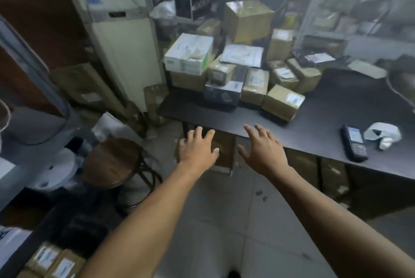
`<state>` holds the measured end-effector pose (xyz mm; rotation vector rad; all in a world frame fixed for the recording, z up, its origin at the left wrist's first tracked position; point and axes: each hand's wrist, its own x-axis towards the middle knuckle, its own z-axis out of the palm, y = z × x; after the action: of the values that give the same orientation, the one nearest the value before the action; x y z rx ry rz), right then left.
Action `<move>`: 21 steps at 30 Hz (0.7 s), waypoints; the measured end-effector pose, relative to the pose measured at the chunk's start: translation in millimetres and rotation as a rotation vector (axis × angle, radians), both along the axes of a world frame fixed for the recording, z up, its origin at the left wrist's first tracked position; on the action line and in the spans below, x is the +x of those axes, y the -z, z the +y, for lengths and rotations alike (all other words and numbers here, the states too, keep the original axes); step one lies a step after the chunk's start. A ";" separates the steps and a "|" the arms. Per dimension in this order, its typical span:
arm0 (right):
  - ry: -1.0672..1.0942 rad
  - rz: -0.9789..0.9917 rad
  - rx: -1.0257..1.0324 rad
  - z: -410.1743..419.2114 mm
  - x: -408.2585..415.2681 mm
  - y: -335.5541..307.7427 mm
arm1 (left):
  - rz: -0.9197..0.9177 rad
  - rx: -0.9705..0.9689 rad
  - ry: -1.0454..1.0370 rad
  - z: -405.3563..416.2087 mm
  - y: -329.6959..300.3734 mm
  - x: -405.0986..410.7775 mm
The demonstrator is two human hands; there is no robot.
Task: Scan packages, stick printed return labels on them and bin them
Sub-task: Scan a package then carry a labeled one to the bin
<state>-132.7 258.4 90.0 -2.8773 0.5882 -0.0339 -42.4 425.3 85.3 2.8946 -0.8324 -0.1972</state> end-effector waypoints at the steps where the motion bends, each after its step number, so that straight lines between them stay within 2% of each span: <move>1: 0.016 -0.004 0.009 -20.7 -3.4 -2.3 | 0.005 0.009 0.016 -21.3 -2.5 -0.9; 11: 0.166 0.005 0.075 -179.4 -9.3 2.6 | 0.038 0.020 0.128 -187.5 -9.5 14.8; 21: 0.269 0.117 0.159 -280.1 52.4 44.7 | 0.185 -0.019 0.205 -301.4 49.0 90.8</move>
<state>-80.4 -21.7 45.3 -2.6414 0.9514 0.1361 48.4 123.9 36.3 2.7174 -1.0876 -0.4662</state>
